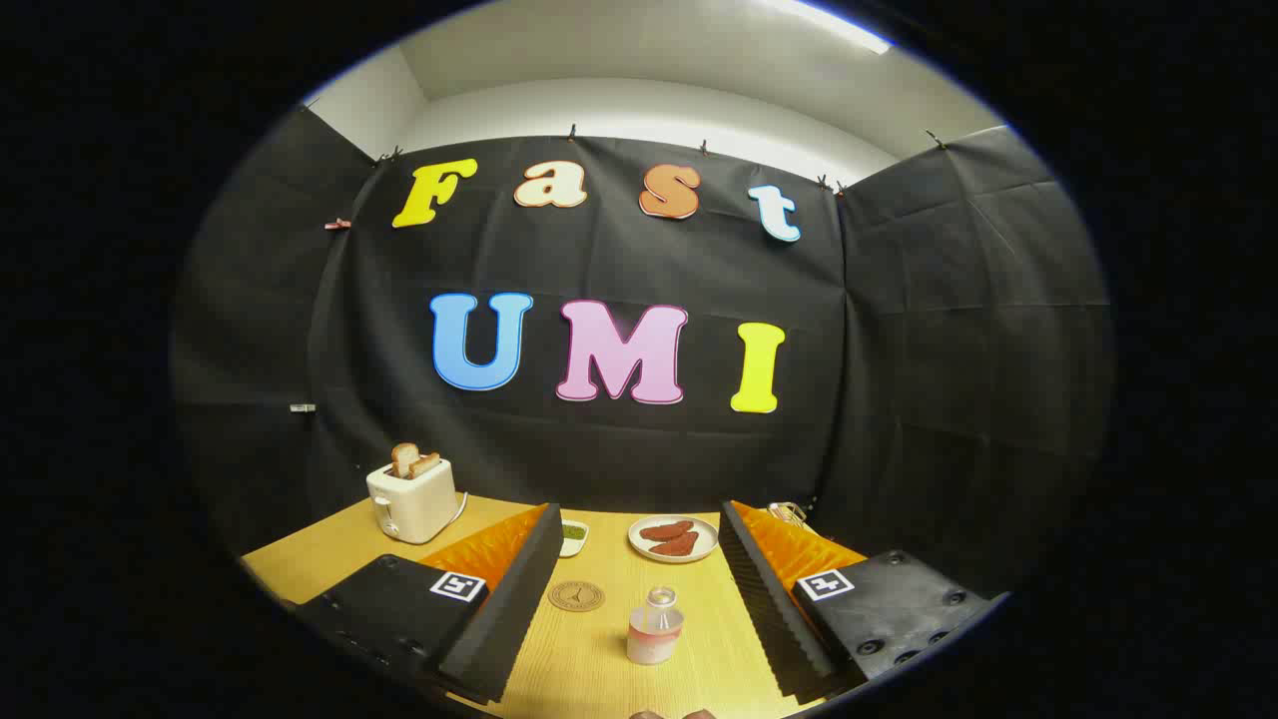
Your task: Take the bottle from table, then pour the juice into the cup, finally place the bottle on the coaster
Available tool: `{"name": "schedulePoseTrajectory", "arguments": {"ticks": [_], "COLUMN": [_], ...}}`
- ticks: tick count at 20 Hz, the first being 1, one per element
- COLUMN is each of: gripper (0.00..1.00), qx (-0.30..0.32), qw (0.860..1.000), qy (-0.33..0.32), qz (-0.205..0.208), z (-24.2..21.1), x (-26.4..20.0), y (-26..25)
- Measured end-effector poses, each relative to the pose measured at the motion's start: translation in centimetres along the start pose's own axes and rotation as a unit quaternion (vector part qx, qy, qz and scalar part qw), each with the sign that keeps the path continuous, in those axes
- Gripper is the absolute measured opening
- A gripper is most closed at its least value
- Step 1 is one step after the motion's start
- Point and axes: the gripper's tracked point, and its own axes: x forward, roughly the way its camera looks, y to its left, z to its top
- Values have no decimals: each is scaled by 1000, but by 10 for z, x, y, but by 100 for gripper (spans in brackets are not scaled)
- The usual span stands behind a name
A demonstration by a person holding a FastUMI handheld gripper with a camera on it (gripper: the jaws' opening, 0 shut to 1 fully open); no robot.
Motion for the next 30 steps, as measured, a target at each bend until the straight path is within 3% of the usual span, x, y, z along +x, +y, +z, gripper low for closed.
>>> {"name": "schedulePoseTrajectory", "arguments": {"ticks": [7, 19, 30], "gripper": [97, 97, 97], "qx": [10, 8, 43], "qw": [1000, 1000, 997], "qy": [2, 28, 72], "qz": [-24, -3, 5], "z": [-1, -39, -138], "x": [-12, 1, 62], "y": [-2, -5, -27]}}
